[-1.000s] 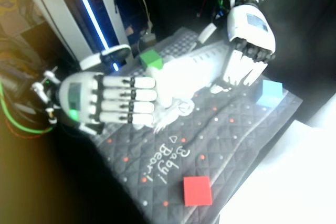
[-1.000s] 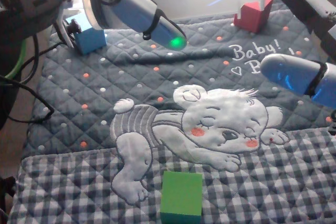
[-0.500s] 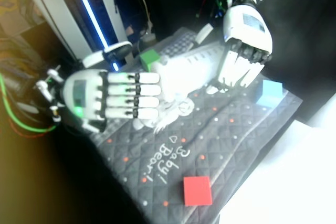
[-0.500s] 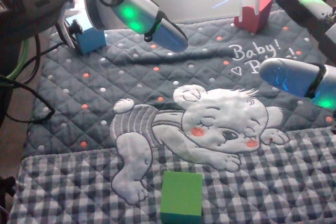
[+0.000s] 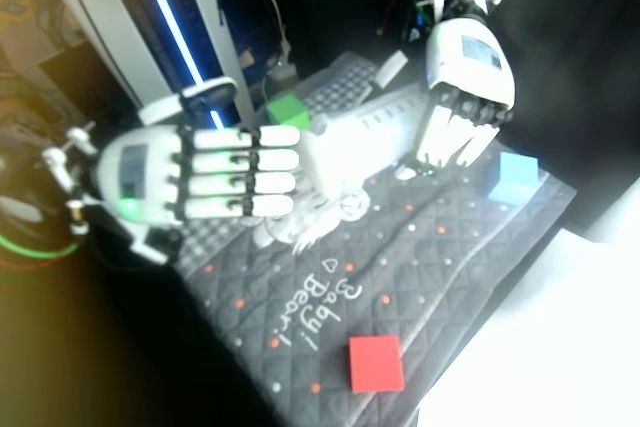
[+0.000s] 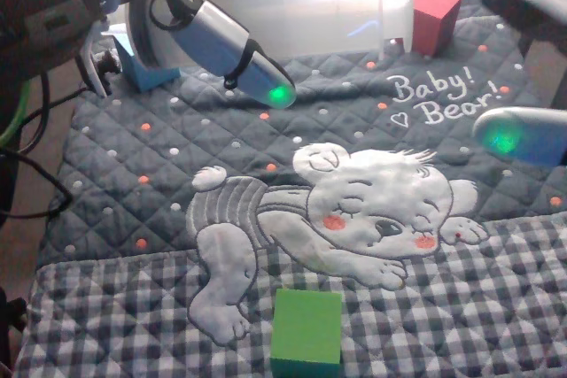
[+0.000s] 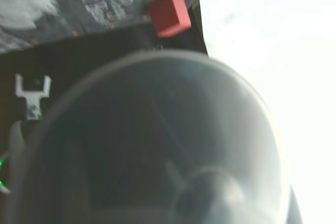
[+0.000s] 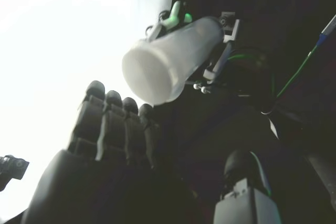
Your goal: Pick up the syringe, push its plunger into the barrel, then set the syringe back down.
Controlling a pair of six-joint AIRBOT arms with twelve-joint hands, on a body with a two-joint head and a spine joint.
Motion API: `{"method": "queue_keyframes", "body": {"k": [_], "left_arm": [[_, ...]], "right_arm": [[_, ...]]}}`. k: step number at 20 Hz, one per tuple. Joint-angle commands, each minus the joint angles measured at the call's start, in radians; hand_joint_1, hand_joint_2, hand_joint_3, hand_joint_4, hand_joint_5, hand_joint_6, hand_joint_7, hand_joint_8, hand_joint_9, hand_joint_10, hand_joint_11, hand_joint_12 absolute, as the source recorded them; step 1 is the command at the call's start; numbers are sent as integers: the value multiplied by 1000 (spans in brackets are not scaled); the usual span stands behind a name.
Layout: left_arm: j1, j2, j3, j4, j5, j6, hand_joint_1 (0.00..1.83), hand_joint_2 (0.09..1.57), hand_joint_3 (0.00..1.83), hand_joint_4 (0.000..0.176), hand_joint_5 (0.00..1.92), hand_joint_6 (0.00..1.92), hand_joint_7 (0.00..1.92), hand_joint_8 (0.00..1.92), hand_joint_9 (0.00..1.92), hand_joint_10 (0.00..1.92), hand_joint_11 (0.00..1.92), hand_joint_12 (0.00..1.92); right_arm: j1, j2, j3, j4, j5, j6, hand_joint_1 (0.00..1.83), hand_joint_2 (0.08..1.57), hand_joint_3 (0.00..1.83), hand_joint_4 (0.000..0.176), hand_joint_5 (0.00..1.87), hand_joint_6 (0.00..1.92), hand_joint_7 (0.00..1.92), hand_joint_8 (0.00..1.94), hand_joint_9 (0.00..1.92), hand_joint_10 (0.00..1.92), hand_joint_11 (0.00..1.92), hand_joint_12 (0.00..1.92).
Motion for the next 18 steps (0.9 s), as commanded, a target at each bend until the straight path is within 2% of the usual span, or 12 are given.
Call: {"method": "queue_keyframes", "body": {"k": [1, 2, 3, 5, 9, 10, 18], "left_arm": [[-6, 1, 4, -31, -98, -26, 1425, 1208, 6, 0, 1282, 1921, 1502, 1921, 1603, 1921, 1645, 1921], [-4, 1, 5, -15, -91, -36, 1416, 1204, 3, 10, 1270, 1921, 1506, 1921, 1610, 1921, 1650, 1921], [-2, 2, 5, -6, -84, -39, 1442, 1192, 0, 1, 1310, 1921, 1528, 1921, 1618, 1921, 1651, 1921], [7, 2, 5, 20, -70, -53, 1479, 1179, 0, 0, 1318, 1921, 1516, 1921, 1603, 1921, 1635, 1921], [22, 1, 4, 60, -42, -75, 1445, 1176, 0, 0, 1279, 1921, 1464, 1921, 1545, 1921, 1571, 1921], [27, 1, 4, 75, -30, -83, 1443, 1177, 0, 0, 1250, 1921, 1458, 1921, 1540, 1921, 1567, 1921], [35, -14, 0, 196, 17, -138, 1479, 1169, 0, 0, 1226, 1921, 1474, 1921, 1561, 1921, 1596, 1921]], "right_arm": [[13, 21, 1, 12, 112, -3, 164, 963, 0, 0, 84, 8, 53, 7, 23, 4, 46, 44], [13, 30, 1, 13, 112, -4, 187, 952, 0, 0, 92, 9, 53, 6, 21, 3, 39, 42], [16, 42, -1, 13, 112, -11, 144, 939, 0, 0, 79, 3, 20, 1, 3, 0, 7, 8], [32, 64, -9, 13, 112, -37, 21, 945, 0, 0, 30, 0, 0, 0, 0, 0, 0, 0], [53, 76, -20, 6, 112, -53, 131, 959, 0, 0, 8, 3, 0, 0, 0, 0, 0, 0], [56, 76, -22, 5, 112, -58, 195, 874, 0, 0, 46, 4, 0, 0, 0, 0, 14, 6], [69, 65, -23, -4, 113, -66, 153, 908, 7, 0, 58, 2, 27, 5, 11, 2, 52, 28]]}}
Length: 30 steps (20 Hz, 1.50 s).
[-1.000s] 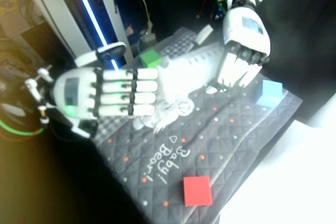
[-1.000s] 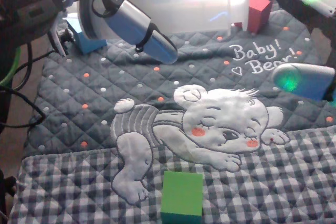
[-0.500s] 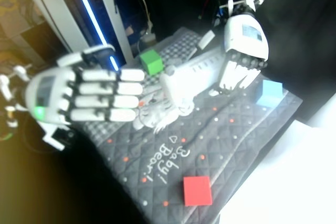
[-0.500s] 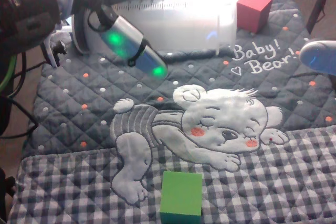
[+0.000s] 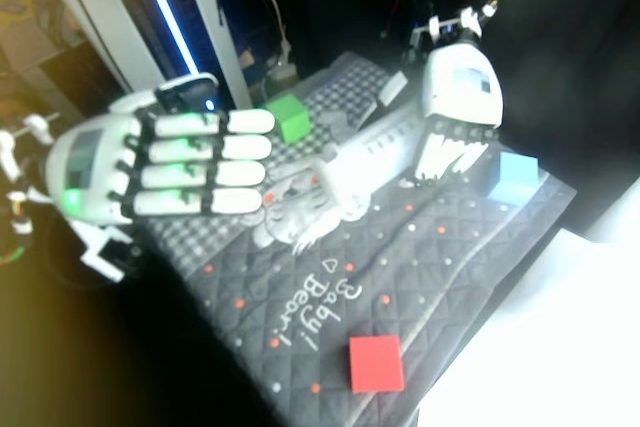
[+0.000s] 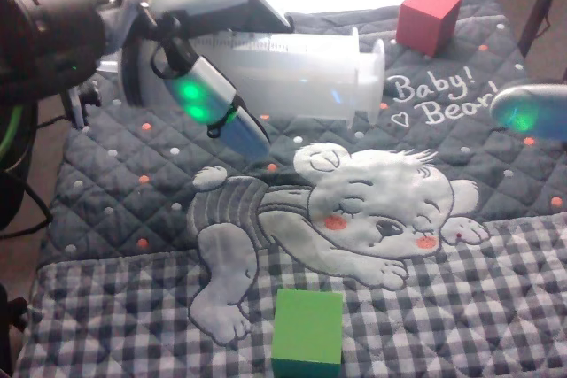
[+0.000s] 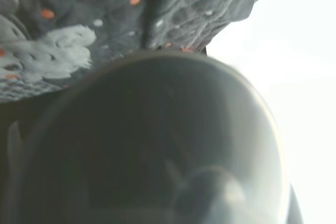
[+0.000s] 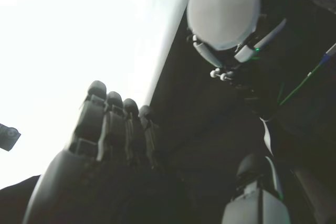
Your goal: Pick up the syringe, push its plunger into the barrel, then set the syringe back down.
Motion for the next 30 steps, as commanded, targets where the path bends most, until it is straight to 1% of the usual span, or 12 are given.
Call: {"method": "queue_keyframes", "body": {"k": [1, 4, 6, 12, 13, 14, 16, 19, 20, 22, 25, 30], "left_arm": [[-10, -4, -2, -28, -82, -16, 1384, 1190, 4, 0, 1307, 1921, 1481, 1921, 1519, 1921, 1430, 1921], [-4, -4, -15, 11, -74, -16, 1363, 1194, 4, 0, 1305, 1921, 1465, 1921, 1501, 1921, 1389, 1921], [-4, -4, -18, 19, -70, -16, 1344, 1189, 2, 0, 1217, 1921, 1398, 1921, 1466, 1921, 1448, 1921], [11, -2, -25, 37, -64, -16, 1398, 1144, 0, 0, 983, 1921, 1074, 1921, 1253, 1921, 1325, 1921], [13, -1, -25, 41, -61, -16, 1356, 1152, 0, 0, 927, 1921, 1013, 1921, 1176, 1921, 1254, 1921], [16, 0, -27, 49, -57, -16, 1191, 891, 789, 0, 733, 1793, 861, 1771, 1053, 1921, 1039, 1921], [19, 1, -32, 59, -51, -16, 1092, 1068, 559, 0, 589, 1652, 691, 1737, 697, 1921, 620, 1921], [24, 2, -39, 73, -44, -16, 908, 1285, 13, 75, 645, 1485, 569, 1067, 581, 1141, 329, 1504], [25, 2, -41, 77, -43, -16, 907, 1207, 0, 0, 521, 890, 561, 606, 523, 680, 155, 1285], [26, 4, -47, 90, -38, -16, 756, 1183, 0, 0, 573, 217, 595, 81, 587, 118, 149, 947], [27, 6, -57, 110, -33, -16, 616, 1118, 0, 0, 518, 18, 458, 0, 445, 1, 30, 841], [28, 8, -68, 130, -27, -16, 569, 832, 0, 89, 285, 0, 219, 2, 153, 2, 0, 198]], "right_arm": [[14, 3, 1, 23, 121, -1, 197, 890, 0, 0, 61, 3, 5, 0, 1, 0, 38, 24], [14, -2, 1, 23, 121, -3, 204, 895, 0, 0, 62, 2, 1, 0, 0, 0, 39, 26], [14, -4, 1, 23, 121, -3, 94, 1003, 8, 0, 132, 5, 120, 12, 118, 18, 1, 521], [20, -19, 1, 24, 122, -3, 186, 849, 0, 0, 69, 0, 17, 0, 0, 0, 0, 81], [20, -19, 1, 24, 123, -3, 163, 875, 0, 0, 46, 0, 4, 0, 0, 0, 5, 81], [21, -19, 1, 24, 123, -3, 97, 907, 2, 0, 30, 0, 0, 0, 0, 0, 5, 81], [21, -19, 1, 24, 125, -3, 95, 921, 7, 0, 31, 2, 0, 0, 0, 0, 5, 65], [21, -20, 1, 24, 126, -3, 114, 906, 0, 0, 35, 3, 4, 1, 0, 0, 26, 72], [22, -20, 1, 24, 126, -3, 96, 917, 3, 0, 32, 1, 3, 1, 0, 0, 20, 69], [22, -20, 0, 24, 128, -3, 121, 916, 1, 0, 44, 5, 13, 4, 3, 1, 24, 70], [23, -20, 1, 25, 129, -3, 161, 906, 0, 0, 60, 7, 32, 8, 15, 4, 27, 72], [24, -20, 0, 25, 131, -3, 132, 915, 1, 0, 54, 2, 16, 0, 4, 0, 30, 75]]}}
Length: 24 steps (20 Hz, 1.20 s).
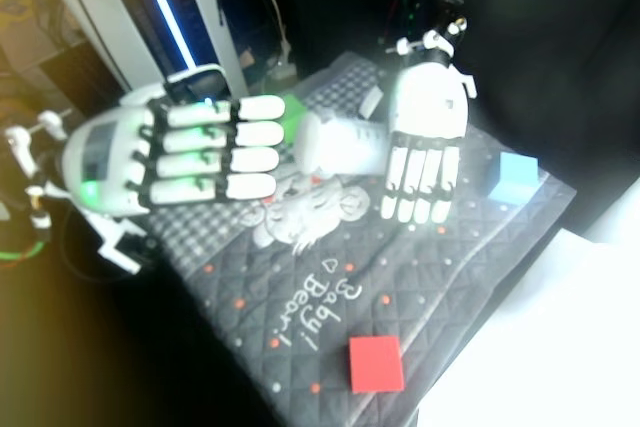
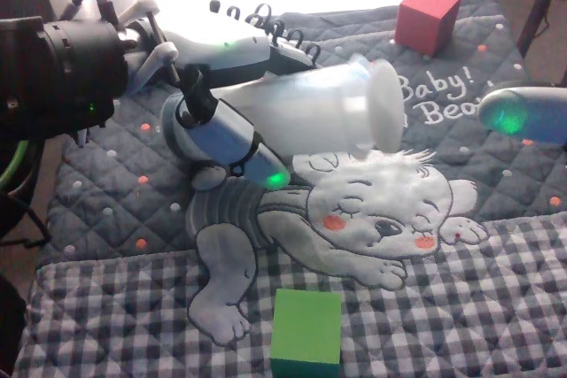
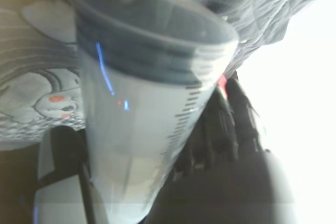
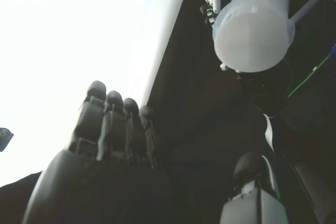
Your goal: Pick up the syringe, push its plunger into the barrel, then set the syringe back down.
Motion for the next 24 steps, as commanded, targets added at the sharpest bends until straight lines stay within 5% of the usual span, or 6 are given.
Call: {"method": "queue_keyframes", "body": {"k": [1, 13, 19, 21, 23, 24], "left_arm": [[-5, 6, -4, -24, -60, -8, 567, 773, 0, 106, 224, 3, 174, 4, 89, 6, 0, 39], [-11, 161, -136, -415, -208, 344, 394, 697, 13, 175, 0, 0, 0, 0, 0, 0, 0, 0], [34, 300, -261, -625, -432, 505, 317, 782, 0, 60, 0, 0, 0, 0, 0, 0, 0, 0], [64, 327, -285, -650, -486, 506, 269, 1000, 31, 155, 0, 0, 0, 0, 0, 0, 0, 0], [97, 357, -308, -694, -558, 506, 135, 1374, 45, 0, 165, 18, 0, 0, 0, 0, 0, 0], [104, 367, -315, -710, -583, 506, 158, 1294, 0, 37, 168, 7, 0, 0, 0, 0, 0, 0]], "right_arm": [[13, 5, 0, 19, 122, 1, 111, 921, 3, 0, 57, 2, 21, 3, 15, 5, 48, 84], [13, 8, -5, 23, 134, 1, 200, 905, 2, 0, 76, 3, 39, 4, 21, 3, 53, 93], [13, 8, -12, 37, 166, 1, 354, 960, 9, 0, 178, 3, 160, 4, 151, 9, 0, 573], [13, 8, -14, 41, 179, 1, 248, 926, 0, 0, 146, 1, 104, 0, 114, 0, 0, 506], [13, 8, -17, 41, 186, 1, 213, 886, 0, 0, 138, 7, 107, 0, 107, 0, 0, 382], [13, 8, -19, 42, 192, -2, 272, 828, 0, 0, 163, 9, 157, 8, 166, 4, 4, 505]]}}
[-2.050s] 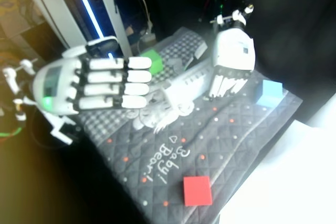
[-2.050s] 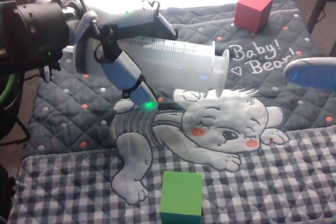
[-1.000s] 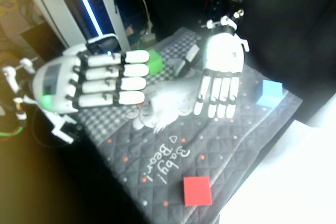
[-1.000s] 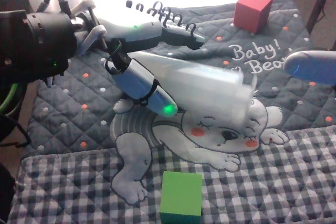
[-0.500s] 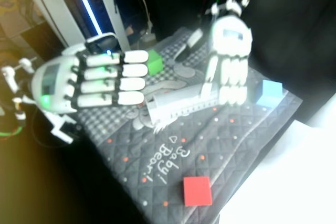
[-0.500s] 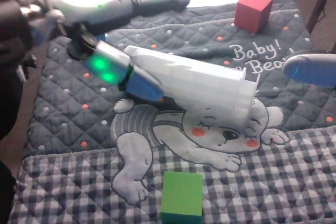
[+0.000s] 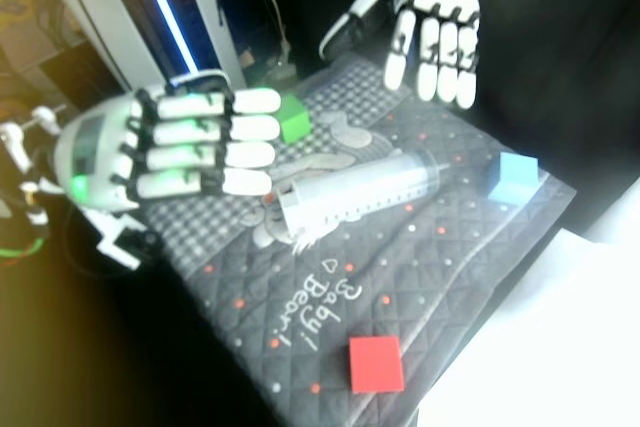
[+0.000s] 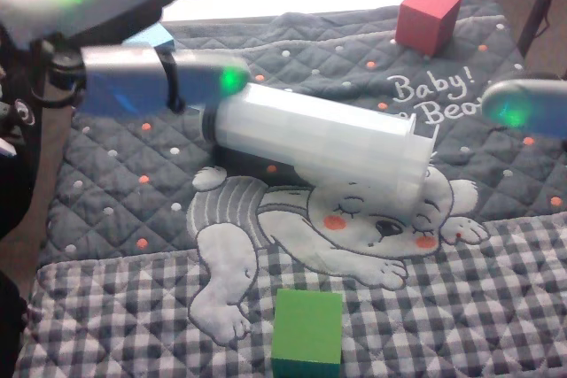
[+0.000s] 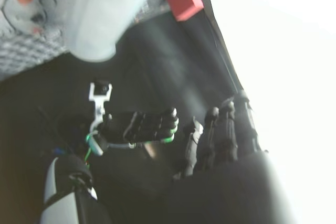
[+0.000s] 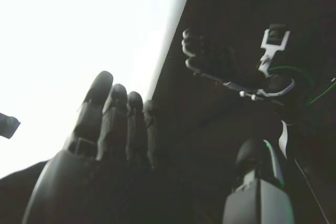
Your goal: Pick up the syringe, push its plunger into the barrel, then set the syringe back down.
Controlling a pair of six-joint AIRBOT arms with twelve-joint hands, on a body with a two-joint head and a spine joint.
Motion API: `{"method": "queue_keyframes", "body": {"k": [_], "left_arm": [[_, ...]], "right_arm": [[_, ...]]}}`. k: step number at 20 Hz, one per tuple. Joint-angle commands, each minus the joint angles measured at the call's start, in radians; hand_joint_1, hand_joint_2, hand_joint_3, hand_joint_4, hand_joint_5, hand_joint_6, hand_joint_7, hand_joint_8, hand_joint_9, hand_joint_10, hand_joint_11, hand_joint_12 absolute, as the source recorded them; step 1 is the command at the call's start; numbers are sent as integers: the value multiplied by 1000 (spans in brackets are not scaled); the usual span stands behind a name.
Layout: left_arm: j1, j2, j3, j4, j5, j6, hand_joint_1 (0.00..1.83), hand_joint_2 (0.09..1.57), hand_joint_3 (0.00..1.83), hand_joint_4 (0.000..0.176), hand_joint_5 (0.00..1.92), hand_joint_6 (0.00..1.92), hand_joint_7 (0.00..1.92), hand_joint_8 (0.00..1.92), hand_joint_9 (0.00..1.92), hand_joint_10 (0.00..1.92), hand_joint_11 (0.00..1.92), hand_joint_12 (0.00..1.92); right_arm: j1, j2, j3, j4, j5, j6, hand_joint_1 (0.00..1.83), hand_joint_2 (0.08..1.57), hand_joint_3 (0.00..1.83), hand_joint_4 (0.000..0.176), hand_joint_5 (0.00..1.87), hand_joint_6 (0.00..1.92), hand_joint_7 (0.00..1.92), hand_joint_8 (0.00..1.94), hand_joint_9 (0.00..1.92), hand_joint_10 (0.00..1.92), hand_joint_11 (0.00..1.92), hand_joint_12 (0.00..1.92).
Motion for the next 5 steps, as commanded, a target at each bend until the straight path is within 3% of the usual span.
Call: {"method": "queue_keyframes", "body": {"k": [1, 2, 3, 4, 5], "left_arm": [[-7, 13, -6, -51, -178, -5, 553, 1115, 3, 86, 6, 0, 0, 0, 0, 0, 0, 0], [-2, 22, -12, -62, -201, -5, 553, 1115, 3, 86, 6, 0, 0, 0, 0, 0, 0, 0], [7, 36, -21, -81, -240, 13, 99, 1414, 96, 44, 0, 0, 0, 0, 0, 0, 0, 0], [18, 45, -30, -100, -272, 61, 19, 1465, 111, 20, 0, 0, 0, 0, 0, 0, 0, 0], [28, 54, -37, -119, -304, 76, 19, 1465, 111, 20, 0, 0, 0, 0, 0, 0, 0, 0]], "right_arm": [[13, 9, -4, 18, 139, -5, 363, 752, 0, 0, 133, 1, 107, 1, 104, 1, 0, 358], [13, 10, -7, 19, 149, -10, 363, 752, 0, 0, 133, 1, 107, 1, 104, 1, 0, 358], [12, 13, -11, 20, 162, -19, 237, 792, 0, 0, 135, 0, 102, 0, 90, 2, 11, 296], [12, 15, -15, 20, 169, -24, 262, 809, 5, 0, 79, 0, 42, 0, 39, 1, 1, 220], [12, 18, -19, 20, 175, -28, 262, 809, 5, 0, 79, 0, 42, 0, 39, 1, 1, 220]]}}
